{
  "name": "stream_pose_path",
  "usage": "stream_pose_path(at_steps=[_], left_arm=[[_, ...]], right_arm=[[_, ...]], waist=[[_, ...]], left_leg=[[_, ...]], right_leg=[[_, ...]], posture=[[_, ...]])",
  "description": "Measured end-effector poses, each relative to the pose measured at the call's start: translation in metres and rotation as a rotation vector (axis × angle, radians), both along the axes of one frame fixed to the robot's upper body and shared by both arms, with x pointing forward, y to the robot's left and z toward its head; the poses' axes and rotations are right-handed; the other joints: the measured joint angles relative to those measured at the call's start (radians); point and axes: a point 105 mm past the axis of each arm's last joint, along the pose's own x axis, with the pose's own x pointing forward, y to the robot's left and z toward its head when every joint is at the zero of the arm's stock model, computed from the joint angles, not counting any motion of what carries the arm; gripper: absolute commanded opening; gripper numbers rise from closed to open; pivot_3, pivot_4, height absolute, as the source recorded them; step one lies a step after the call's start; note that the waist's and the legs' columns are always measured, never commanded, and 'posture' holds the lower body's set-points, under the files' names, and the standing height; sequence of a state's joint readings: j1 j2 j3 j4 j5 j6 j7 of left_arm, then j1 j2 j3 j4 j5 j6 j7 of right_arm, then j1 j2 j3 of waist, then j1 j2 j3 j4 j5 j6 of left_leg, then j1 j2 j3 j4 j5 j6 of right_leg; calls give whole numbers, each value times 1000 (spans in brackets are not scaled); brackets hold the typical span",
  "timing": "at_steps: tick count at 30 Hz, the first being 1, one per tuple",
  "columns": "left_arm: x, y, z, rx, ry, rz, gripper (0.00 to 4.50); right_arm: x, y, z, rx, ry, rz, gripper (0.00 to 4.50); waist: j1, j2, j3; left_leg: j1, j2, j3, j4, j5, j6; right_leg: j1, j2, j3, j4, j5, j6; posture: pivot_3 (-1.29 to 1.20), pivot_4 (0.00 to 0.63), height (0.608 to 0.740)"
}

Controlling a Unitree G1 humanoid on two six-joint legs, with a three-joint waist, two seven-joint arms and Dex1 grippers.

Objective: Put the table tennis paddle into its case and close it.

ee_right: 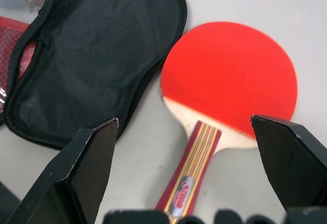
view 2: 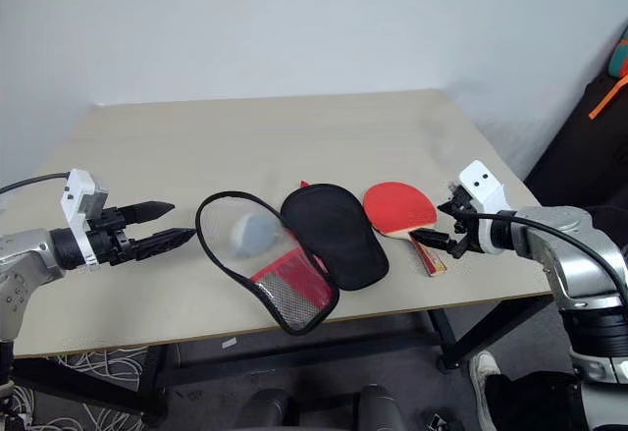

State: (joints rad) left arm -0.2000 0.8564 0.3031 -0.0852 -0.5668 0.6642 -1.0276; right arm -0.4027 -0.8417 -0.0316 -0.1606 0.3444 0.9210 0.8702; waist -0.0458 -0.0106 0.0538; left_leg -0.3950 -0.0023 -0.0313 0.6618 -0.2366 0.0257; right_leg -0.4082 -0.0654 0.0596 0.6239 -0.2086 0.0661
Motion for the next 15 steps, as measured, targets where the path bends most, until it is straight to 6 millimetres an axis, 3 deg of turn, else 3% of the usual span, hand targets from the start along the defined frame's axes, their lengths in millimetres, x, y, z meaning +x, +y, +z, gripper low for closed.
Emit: stream_pose_path(at_steps=[11, 15], left_arm=[[6, -5, -2, 5, -5, -15, 4466], [7, -6, -3, 7, -5, -14, 4466]], right_arm=[[1, 6, -8, 49, 19, -98, 4500], [5, 4, -22, 55, 60, -184, 4500]], waist=[[0, 0, 0], [0, -1, 0]], left_leg=[[0, 0, 0, 0, 0, 0], [0, -1, 1, 0, 0, 0]], right_leg=[[0, 0, 0, 0, 0, 0], [0, 0, 1, 0, 0, 0]], posture=[[0, 0, 740], [0, 0, 740]])
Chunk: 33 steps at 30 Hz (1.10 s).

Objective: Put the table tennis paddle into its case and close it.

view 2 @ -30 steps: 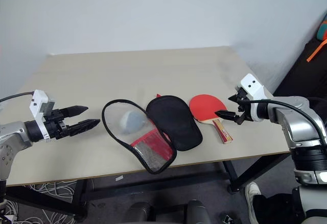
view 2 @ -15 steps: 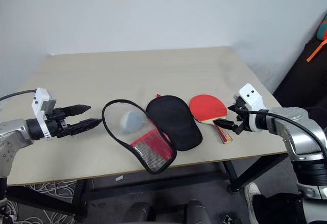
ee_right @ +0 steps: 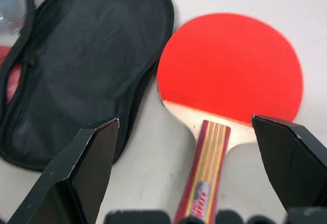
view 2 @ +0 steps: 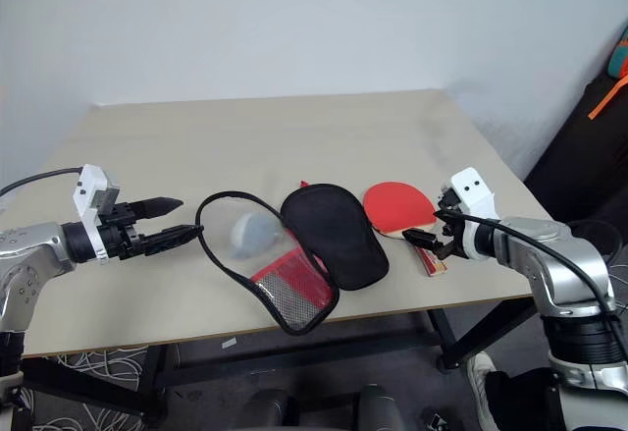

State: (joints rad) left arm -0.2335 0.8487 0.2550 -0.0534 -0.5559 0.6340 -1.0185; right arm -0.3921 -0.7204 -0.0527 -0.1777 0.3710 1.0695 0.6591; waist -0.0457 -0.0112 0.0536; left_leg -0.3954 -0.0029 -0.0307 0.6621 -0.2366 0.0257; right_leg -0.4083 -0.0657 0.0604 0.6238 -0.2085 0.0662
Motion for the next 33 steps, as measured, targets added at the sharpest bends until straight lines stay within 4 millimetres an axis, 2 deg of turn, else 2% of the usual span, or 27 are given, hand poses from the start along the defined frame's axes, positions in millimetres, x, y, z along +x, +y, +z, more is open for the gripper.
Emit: stream_pose_path(at_steps=[3, 9, 17, 20, 23, 30, 33], left_arm=[[0, 1, 0, 3, -1, 4, 4466], [0, 1, 0, 9, 0, 9, 4466], [0, 3, -1, 15, 12, 16, 4466], [0, 3, -1, 15, 15, 19, 4466], [1, 3, -1, 16, 16, 23, 4500], [1, 2, -1, 21, 14, 25, 4500], [1, 2, -2, 22, 15, 28, 4500]], right_arm=[[1, -5, -13, -13, 49, -70, 4500], [1, -1, -45, -16, 129, -142, 4500], [10, -5, -64, -24, 117, -210, 4500], [12, -6, -65, -24, 107, -228, 4500], [13, -8, -65, -29, 107, -245, 3636], [15, -10, -65, -27, 108, -264, 1154], [17, -10, -65, -26, 112, -271, 1136]], waist=[[-1, 0, 0], [0, 0, 0], [-1, 0, 0], [-1, 0, 0], [-1, 0, 0], [-1, 0, 0], [-1, 0, 0]], left_leg=[[0, 0, 0, 0, 0, 0], [0, 1, 1, 0, 0, 0], [0, 1, 0, -1, 0, 0], [1, 1, 0, -1, 0, 0], [1, 1, 0, -1, 0, 0], [1, 1, 0, 0, 0, 0], [1, 1, 0, 0, 0, 0]], right_leg=[[0, 0, 1, 0, 0, 0], [0, 1, 1, 0, 0, 0], [0, 1, 1, 0, 0, 0], [0, 1, 1, 0, 0, 0], [0, 1, 1, 0, 0, 0], [1, 1, 1, 0, 0, 0], [1, 1, 1, 0, 0, 0]], posture=[[0, 0, 740], [0, 0, 740], [0, 0, 740], [0, 0, 740], [0, 0, 740], [0, 0, 740], [0, 0, 740]])
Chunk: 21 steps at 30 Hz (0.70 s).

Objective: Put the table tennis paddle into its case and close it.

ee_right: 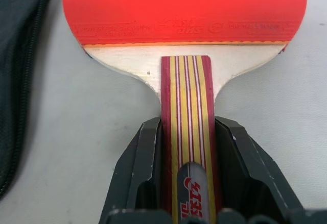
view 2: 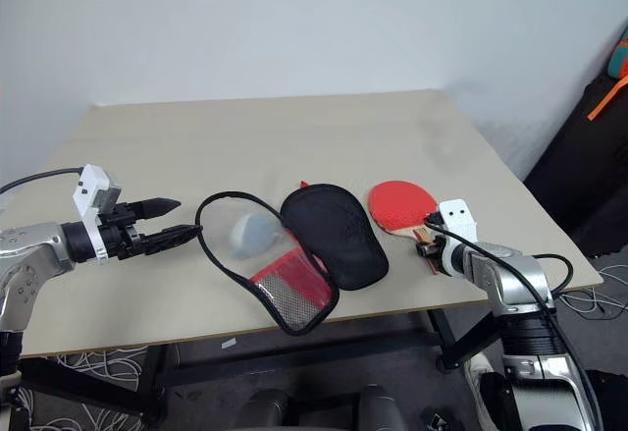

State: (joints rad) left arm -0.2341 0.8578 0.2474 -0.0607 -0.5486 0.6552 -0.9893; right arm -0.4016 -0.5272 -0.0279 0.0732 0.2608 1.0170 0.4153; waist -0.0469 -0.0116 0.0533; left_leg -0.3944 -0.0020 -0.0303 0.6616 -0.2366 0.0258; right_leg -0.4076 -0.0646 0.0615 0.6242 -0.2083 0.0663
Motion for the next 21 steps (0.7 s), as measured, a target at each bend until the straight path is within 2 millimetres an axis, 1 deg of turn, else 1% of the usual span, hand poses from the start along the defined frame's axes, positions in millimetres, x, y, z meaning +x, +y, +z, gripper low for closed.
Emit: stream_pose_path(at_steps=[4, 6, 8, 10, 12, 13, 15, 16, 18, 21], left_arm=[[0, 0, -1, 1, 0, 4, 4500], [1, 0, -1, 1, 0, 5, 4500], [1, -1, -1, 2, 1, 5, 4500], [1, -1, -1, 3, 1, 3, 4500], [2, -3, -1, 5, -2, -5, 4500], [2, -3, 0, 6, -5, -7, 4500], [3, -4, 0, 7, -8, -11, 4500], [3, -5, 0, 8, -8, -13, 4500], [3, -5, 0, 7, -7, -11, 4500], [3, -4, -1, 7, -5, -6, 4500]], right_arm=[[9, 1, 4, 10, -19, -43, 1136], [16, 4, 12, 26, -46, -61, 1136], [23, 13, 26, 52, -87, -62, 1136], [27, 32, 42, 94, -130, -29, 1136], [26, 56, 54, 134, -159, 25, 1136], [24, 70, 57, 150, -166, 56, 1136], [17, 99, 58, 177, -156, 121, 1136], [14, 109, 57, 186, -146, 147, 1136], [7, 123, 53, 192, -125, 180, 1136], [0, 128, 46, 181, -99, 189, 1136]], waist=[[0, 0, 0], [0, 1, 1], [-1, 1, 1], [-2, 1, 1], [-4, 1, 0], [-5, 1, 0], [-5, 1, 0], [-4, 1, 0], [1, 1, 0], [1, 1, 0]], left_leg=[[0, 0, 0, 0, 0, 0], [-1, 0, 1, -1, 0, 0], [-1, 0, 0, -1, 0, 0], [0, 1, 0, -1, 0, 0], [0, 1, 0, -1, 0, 0], [0, 1, 0, -1, 0, 0], [-1, 1, 0, -1, 0, 0], [-1, 1, 0, -1, 0, 0], [-1, 0, -1, -1, 0, 0], [-1, -1, -2, 0, 0, 0]], right_leg=[[-1, 0, 0, 0, 0, 0], [-2, 0, 1, 0, 0, 0], [-2, 0, 1, 0, 0, 0], [-2, 2, 1, 0, 0, 0], [-2, 2, 1, 0, 0, 0], [-2, 2, 1, 0, 0, 0], [-2, 2, 1, 0, 0, 0], [-2, 2, 1, 0, 0, 0], [-2, 1, 1, 0, 1, -1], [-1, 0, 0, 0, 1, -1]], posture=[[0, 0, 740], [0, 0, 740], [0, 0, 740], [0, 0, 740], [0, 0, 740], [0, 0, 740], [0, 0, 740], [0, 0, 740], [0, 0, 740], [0, 0, 740]])
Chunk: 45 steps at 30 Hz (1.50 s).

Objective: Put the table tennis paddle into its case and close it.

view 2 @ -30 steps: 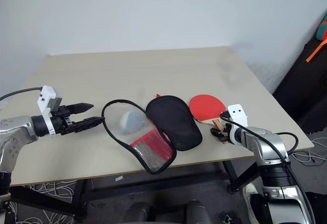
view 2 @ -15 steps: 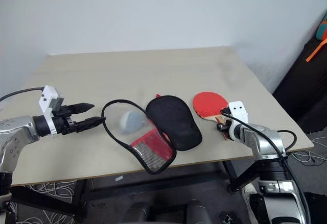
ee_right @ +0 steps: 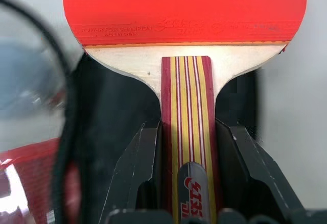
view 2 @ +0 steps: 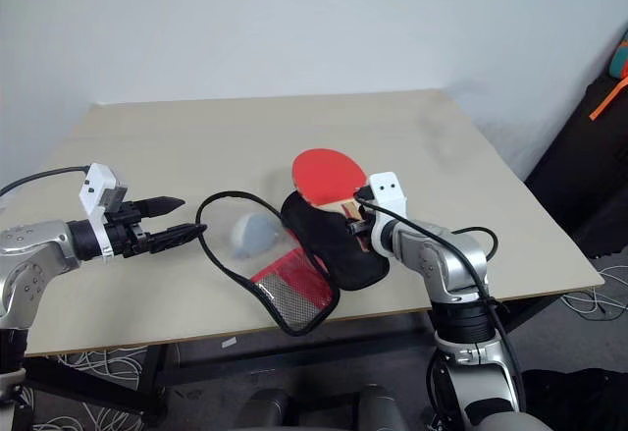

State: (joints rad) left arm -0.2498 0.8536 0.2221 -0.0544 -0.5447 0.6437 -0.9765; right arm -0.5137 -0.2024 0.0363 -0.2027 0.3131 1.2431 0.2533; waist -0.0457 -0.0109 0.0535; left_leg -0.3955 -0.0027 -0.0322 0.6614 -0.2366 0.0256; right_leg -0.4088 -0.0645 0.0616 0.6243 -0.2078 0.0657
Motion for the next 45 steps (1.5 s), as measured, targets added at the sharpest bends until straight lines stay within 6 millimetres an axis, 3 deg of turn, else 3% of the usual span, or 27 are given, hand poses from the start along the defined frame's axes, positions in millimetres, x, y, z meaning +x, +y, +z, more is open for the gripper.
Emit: stream_pose_path(at_steps=[6, 17, 26, 34, 35, 39, 40, 43, 45], left_arm=[[0, 0, -1, 0, 2, 1, 4500], [-1, 1, -3, 1, 9, 9, 4500], [-1, 2, -3, 1, 9, 12, 4500], [-1, 1, -4, -4, 12, 15, 4500], [-1, 1, -5, -5, 15, 15, 4500], [-10, 5, -8, -5, 52, -1, 4500], [-12, 10, -5, -2, 57, 1, 4500], [-16, 24, 10, 11, 39, 18, 3947], [-18, 33, 12, -1, 37, 47, 3263]], right_arm=[[-12, 5, -20, -32, 61, 21, 1136], [-18, 12, -38, -67, 93, 54, 1136], [-15, 13, -40, -62, 98, 48, 1136], [-13, 13, -33, -62, 76, 60, 3814], [-13, 12, -30, -64, 68, 66, 4050], [-18, 11, -10, 40, 76, 129, 4050], [-16, 11, 4, 109, 71, 146, 4050], [-4, 1, 63, 240, -55, 173, 4074], [0, -7, 92, 273, -129, 181, 4074]], waist=[[-4, 0, 0], [-6, 0, 0], [-6, 0, 0], [-6, 0, 0], [-6, 0, 0], [-6, 0, 0], [-7, 0, 1], [-7, 1, 1], [-5, 1, 1]], left_leg=[[0, 2, 1, -2, 0, 0], [0, 1, 1, -1, 0, 0], [1, 2, 1, -1, 0, 0], [0, 1, 1, -1, 0, 0], [0, 1, 1, -1, 0, 0], [0, 2, 1, -1, 0, 0], [0, 3, 1, -1, 0, 0], [1, 3, 1, -2, 0, 0], [1, 3, 0, -3, 0, 0]], right_leg=[[-1, 1, 0, 0, 0, 0], [-1, 1, 0, 0, 0, 0], [-1, 1, 0, 0, 0, 0], [-1, 1, 0, 0, 0, 0], [-1, 1, 0, 0, 0, 0], [-1, 1, 0, 0, 0, 0], [-2, 2, 0, 0, 0, 0], [-2, 2, 0, 0, 0, 0], [-1, 2, -1, -1, -1, 0]], posture=[[0, 0, 740], [0, 0, 740], [0, 0, 740], [0, 0, 740], [0, 0, 740], [0, 0, 740], [0, 0, 740], [0, 0, 740], [0, 0, 740]])
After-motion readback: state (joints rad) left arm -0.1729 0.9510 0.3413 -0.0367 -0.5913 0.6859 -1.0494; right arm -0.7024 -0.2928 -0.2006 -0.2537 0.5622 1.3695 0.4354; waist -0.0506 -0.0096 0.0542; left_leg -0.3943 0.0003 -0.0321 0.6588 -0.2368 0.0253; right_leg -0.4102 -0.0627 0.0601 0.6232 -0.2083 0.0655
